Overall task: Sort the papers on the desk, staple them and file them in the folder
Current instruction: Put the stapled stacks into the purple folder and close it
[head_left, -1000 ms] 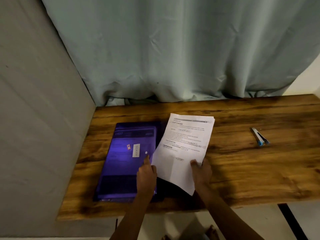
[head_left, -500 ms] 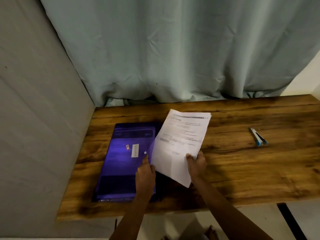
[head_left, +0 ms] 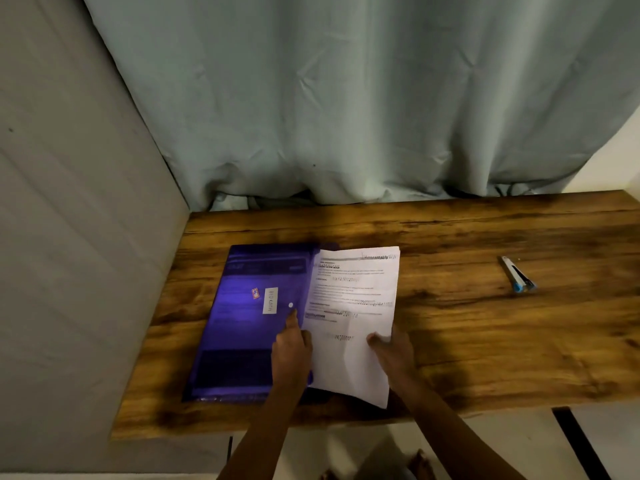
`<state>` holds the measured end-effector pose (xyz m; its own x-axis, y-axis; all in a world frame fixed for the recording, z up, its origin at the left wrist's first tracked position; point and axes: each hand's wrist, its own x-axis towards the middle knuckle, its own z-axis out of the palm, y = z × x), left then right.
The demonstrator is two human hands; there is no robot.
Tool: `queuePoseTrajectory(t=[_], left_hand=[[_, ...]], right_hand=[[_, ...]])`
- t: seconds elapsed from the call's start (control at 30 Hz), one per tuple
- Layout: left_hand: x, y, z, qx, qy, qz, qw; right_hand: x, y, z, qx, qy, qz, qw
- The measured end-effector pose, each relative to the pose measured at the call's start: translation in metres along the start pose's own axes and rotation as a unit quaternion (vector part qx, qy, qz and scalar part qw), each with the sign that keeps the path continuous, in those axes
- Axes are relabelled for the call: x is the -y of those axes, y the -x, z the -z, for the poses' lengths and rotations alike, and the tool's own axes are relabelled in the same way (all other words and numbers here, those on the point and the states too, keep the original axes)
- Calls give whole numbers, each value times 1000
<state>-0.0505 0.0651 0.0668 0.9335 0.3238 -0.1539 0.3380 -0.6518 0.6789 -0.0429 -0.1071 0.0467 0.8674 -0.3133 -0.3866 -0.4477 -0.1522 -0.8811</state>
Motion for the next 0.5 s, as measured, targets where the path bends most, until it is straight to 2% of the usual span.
queuePoseTrajectory(t=[0.2, 0.4, 0.5], left_hand=[[2, -1, 0, 11, -23, -5, 1000], [2, 1, 1, 14, -58, -15, 998], [1, 2, 2, 12, -67, -16, 998]], right_hand=[[-8, 6, -1, 44, -12, -10, 999], [12, -1, -14, 59, 39, -21, 997], [25, 2, -31, 62, 66, 5, 996]])
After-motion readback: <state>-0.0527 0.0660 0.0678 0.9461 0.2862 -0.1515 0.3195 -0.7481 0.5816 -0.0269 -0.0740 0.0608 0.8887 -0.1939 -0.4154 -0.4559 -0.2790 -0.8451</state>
